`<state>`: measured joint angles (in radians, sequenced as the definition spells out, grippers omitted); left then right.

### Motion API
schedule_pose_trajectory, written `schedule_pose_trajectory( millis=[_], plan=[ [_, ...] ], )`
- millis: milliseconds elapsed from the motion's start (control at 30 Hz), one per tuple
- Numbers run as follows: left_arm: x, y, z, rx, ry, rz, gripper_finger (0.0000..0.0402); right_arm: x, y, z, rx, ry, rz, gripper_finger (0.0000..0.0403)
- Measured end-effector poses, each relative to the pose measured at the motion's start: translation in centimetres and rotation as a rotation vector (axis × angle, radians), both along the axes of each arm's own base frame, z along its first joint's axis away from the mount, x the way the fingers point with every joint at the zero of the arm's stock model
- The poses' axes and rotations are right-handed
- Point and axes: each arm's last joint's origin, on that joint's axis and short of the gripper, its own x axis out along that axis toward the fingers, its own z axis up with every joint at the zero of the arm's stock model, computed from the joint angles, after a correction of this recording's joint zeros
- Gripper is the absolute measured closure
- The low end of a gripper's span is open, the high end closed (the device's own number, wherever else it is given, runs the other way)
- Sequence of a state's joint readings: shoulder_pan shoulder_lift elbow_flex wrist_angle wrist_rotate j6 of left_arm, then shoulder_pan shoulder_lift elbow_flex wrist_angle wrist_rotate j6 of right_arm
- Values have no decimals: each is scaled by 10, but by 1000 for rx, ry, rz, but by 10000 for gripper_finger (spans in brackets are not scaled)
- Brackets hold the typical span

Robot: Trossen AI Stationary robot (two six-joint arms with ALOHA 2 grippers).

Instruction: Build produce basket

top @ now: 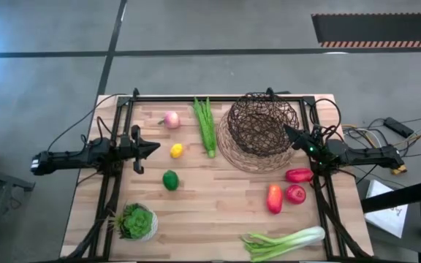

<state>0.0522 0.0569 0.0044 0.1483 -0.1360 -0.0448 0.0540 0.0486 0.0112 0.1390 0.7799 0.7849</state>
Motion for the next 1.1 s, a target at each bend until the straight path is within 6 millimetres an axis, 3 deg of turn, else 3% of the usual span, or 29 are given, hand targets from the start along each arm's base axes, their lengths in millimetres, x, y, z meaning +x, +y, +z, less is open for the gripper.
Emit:
schedule_pose_trajectory(
  millis=[500,700,1100],
  plan=[
    [0,0,0,0,0,0,402,0,0,0,0,0,-1,394],
    [0,0,0,0,0,0,402,-3,-3,0,15,-6,-137,394],
    [0,0,0,0,0,0,402,-3,-3,0,18,-10,-149,394]
  ],
)
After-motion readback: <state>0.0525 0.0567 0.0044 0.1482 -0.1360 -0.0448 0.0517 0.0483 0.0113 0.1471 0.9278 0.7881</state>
